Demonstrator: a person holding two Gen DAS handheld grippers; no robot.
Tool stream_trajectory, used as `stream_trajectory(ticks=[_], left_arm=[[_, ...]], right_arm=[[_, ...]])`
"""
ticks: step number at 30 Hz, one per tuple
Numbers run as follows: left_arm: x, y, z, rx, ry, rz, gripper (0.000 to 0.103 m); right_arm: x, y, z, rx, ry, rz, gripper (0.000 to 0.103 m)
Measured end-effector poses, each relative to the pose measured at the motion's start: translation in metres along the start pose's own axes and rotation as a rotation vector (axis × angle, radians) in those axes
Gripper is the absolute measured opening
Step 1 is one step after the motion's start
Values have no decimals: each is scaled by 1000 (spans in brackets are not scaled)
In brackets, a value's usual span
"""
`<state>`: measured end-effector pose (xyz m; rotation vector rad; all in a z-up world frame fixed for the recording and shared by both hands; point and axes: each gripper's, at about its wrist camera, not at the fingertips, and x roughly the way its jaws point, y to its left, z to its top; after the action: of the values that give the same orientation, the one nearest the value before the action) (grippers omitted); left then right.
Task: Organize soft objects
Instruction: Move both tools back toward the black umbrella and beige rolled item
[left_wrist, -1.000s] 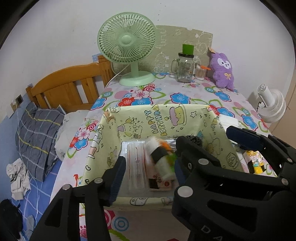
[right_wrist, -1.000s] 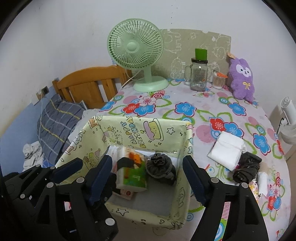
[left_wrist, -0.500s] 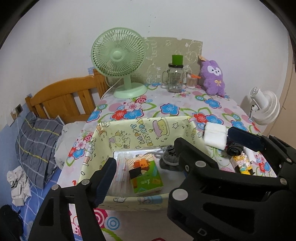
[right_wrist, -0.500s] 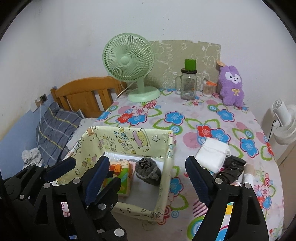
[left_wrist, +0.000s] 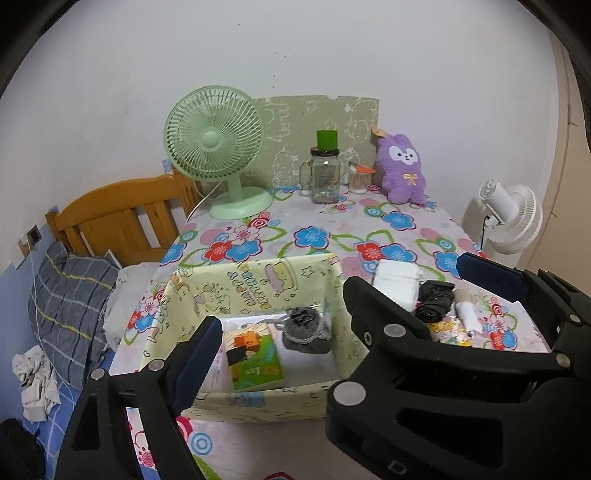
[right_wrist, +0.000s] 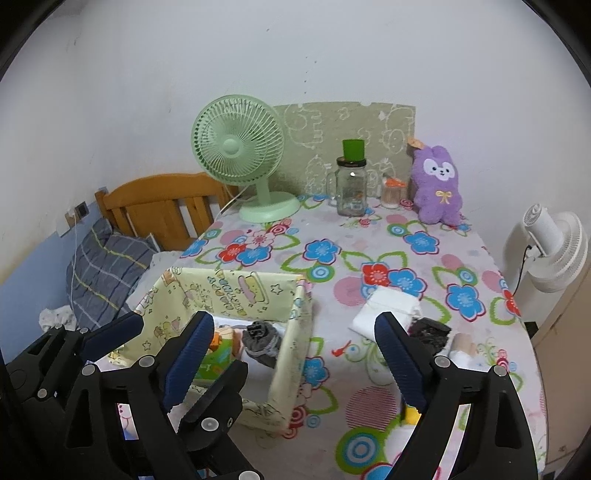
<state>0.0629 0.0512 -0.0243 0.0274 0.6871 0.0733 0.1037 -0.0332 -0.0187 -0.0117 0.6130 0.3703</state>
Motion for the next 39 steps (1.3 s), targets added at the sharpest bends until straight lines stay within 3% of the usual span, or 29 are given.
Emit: stream_trajectory(ticks=[4,24,39], left_arm=[[-8,-14,1,14,-13,-10,92],[-32,-80,1,46,-59,-47,97],[-12,-110,-9,54,-33,-97,98]], right_arm=[[-12,-9,0,2,-20,-22,97],[-62,-65,-10,6,-84,-99,98],[-56,-99,-27,15,-54,-152,98]])
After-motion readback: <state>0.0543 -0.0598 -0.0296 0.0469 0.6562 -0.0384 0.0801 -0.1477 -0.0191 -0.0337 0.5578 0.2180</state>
